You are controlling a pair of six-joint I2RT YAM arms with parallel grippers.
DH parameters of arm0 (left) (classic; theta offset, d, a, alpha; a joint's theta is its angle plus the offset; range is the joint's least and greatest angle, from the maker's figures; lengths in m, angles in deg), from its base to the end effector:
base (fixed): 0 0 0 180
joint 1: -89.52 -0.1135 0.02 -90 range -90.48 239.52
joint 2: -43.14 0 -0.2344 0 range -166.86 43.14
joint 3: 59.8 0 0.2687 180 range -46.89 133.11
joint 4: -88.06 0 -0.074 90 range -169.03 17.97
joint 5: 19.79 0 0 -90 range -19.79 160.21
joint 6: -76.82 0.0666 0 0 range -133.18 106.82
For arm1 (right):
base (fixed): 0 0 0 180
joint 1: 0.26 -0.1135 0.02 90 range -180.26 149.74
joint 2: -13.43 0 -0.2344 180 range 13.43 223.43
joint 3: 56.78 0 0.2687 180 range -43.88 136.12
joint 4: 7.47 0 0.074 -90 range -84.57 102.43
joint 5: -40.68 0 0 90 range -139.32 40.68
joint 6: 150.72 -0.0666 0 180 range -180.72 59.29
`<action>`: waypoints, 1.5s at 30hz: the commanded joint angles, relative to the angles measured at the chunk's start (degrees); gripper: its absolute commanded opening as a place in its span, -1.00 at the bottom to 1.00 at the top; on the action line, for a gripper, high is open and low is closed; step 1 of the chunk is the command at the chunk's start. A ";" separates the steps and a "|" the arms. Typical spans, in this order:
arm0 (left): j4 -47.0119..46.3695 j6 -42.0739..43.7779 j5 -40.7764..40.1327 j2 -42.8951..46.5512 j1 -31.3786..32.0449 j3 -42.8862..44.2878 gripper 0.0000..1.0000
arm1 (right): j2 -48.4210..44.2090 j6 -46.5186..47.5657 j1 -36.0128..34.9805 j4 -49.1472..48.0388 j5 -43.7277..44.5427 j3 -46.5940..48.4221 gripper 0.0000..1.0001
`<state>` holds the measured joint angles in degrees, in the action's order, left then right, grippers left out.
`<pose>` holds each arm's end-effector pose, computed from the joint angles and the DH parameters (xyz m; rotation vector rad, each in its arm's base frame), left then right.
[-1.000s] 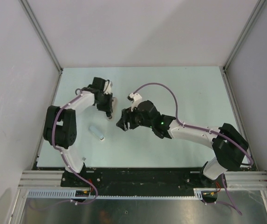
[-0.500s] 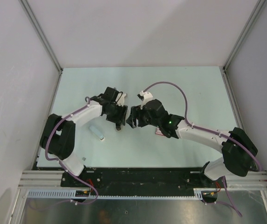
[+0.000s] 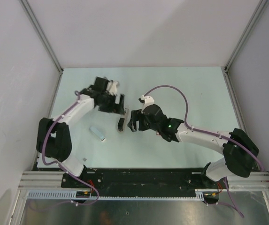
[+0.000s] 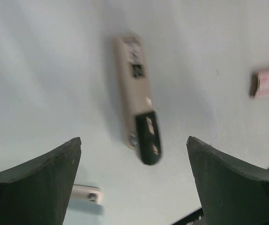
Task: Unload the staples from the stapler
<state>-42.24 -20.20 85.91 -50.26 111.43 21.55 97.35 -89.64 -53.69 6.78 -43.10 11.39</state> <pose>0.3292 -0.1518 0.1697 0.4401 2.6493 -0.5270 0.2293 0.2970 0.2035 -0.3960 2.1456 0.7397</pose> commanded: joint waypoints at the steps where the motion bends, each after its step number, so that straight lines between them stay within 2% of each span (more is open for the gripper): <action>1: 1.34 0.60 -0.98 5.44 -11.11 8.93 0.98 | 2.89 -2.79 -3.88 -2.88 7.31 1.98 0.54; 4: 2.24 1.15 -1.45 8.01 -17.16 10.14 0.99 | 8.49 -4.48 -6.12 -0.51 12.29 5.94 0.54; 7: 2.39 3.48 -3.22 12.35 -19.90 6.98 0.99 | 15.67 -7.14 -7.63 5.70 17.74 13.05 0.53; 14: 2.10 9.58 -11.23 23.04 -21.00 -1.04 0.99 | 28.62 -12.79 -8.74 19.74 26.17 31.31 0.46; 23: 2.24 12.58 -11.85 30.54 -21.73 -4.88 0.99 | 42.29 -13.93 -9.48 33.98 29.50 52.31 0.43; 28: 2.31 13.25 -10.43 32.14 -23.84 -6.72 0.99 | 44.87 -14.59 -8.36 37.61 27.74 55.86 0.41; 38: 2.24 14.18 -8.54 32.16 -24.04 -8.53 0.99 | 43.13 -14.80 -7.63 39.07 27.30 53.30 0.40; 45: 2.27 14.32 -8.21 32.05 -24.06 -8.52 0.99 | 46.49 -13.14 -7.47 40.17 24.61 58.27 0.39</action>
<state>-39.03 -8.97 76.25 -18.99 87.89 13.01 141.90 -103.22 -61.21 45.29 -17.66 64.76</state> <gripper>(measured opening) 0.994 0.699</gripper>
